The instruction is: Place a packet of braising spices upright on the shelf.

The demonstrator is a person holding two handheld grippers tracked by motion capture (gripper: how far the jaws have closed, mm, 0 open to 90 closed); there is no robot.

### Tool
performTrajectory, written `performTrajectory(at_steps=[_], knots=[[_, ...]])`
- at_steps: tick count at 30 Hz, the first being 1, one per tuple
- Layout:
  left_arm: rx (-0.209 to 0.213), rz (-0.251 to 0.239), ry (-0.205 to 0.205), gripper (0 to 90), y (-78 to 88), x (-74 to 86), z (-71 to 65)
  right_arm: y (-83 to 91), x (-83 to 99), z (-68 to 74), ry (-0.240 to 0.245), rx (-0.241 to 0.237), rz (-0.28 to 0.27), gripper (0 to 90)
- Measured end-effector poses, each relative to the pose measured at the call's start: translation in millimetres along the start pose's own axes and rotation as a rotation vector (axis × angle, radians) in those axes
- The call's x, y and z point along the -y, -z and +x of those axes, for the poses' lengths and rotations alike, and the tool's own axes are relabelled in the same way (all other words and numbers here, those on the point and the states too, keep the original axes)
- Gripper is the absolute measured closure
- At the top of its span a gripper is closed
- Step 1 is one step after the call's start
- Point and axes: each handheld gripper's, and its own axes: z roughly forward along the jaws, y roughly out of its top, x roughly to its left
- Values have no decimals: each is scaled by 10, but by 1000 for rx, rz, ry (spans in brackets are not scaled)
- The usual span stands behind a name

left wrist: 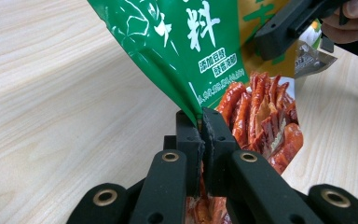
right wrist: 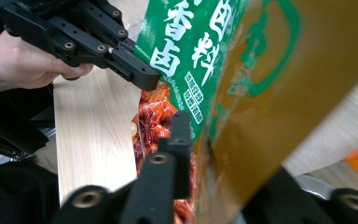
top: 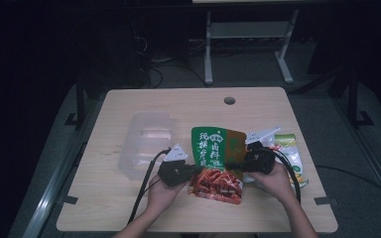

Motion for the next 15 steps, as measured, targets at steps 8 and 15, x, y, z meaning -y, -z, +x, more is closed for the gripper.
performTrajectory(at_steps=[8, 15], knots=[[-18, -4, -16, 659, 113, 46, -29, 29, 24, 56, 4, -41, -34, 893], [-36, -6, -57, 532, 208, 85, -113, 152, -29, 180, 37, -25, -94, 897]])
